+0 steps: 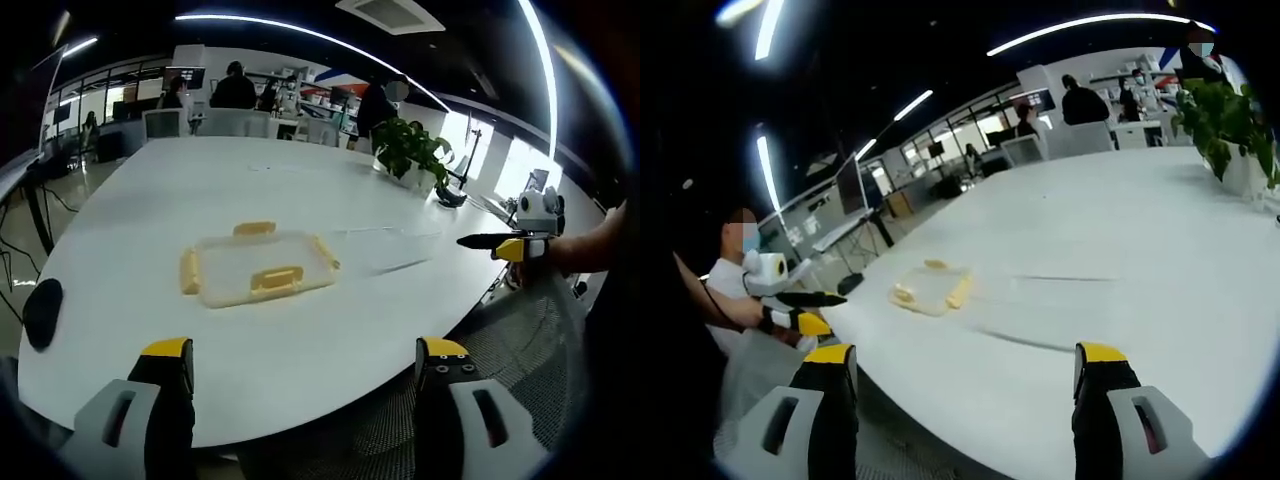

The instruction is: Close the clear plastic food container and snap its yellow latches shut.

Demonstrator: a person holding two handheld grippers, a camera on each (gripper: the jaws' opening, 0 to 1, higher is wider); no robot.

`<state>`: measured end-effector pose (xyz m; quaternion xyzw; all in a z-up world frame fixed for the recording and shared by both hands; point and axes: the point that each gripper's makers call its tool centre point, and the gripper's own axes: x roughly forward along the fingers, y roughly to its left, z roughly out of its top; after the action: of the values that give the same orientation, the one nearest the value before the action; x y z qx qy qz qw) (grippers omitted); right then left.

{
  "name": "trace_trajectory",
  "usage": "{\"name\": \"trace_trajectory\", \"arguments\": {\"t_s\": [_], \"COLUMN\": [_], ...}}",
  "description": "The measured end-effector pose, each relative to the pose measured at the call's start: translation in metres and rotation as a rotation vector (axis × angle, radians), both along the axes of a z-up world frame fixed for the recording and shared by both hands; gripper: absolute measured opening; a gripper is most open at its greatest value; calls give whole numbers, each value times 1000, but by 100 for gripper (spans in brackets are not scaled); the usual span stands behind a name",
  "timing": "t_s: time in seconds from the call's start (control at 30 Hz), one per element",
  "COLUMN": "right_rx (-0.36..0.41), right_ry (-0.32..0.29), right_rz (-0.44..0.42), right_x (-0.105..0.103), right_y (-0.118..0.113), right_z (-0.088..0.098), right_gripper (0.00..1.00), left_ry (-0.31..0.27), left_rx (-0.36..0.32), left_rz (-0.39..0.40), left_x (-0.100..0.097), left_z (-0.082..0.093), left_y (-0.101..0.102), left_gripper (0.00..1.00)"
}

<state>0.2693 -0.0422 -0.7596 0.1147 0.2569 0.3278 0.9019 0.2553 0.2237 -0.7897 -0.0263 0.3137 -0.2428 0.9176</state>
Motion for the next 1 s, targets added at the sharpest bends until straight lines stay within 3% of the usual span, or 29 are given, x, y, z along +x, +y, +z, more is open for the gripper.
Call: {"name": "trace_trajectory", "arguments": {"t_s": [0.57, 0.8, 1.0], "right_rx": [-3, 25, 20], "right_ry": [-22, -75, -98], "right_rz": [-4, -10, 7], "right_x": [2, 22, 33], "right_y": [-5, 0, 11], "right_z": [7, 36, 42], "right_gripper": [90, 88, 87], "left_ry": [5, -13, -13], "left_rx": [-7, 5, 18], "left_rz": [-8, -18, -38], "left_x": [5, 12, 18], "left_z": [3, 9, 11], "left_y": [0, 10, 17], "left_gripper": [92, 92, 91]}}
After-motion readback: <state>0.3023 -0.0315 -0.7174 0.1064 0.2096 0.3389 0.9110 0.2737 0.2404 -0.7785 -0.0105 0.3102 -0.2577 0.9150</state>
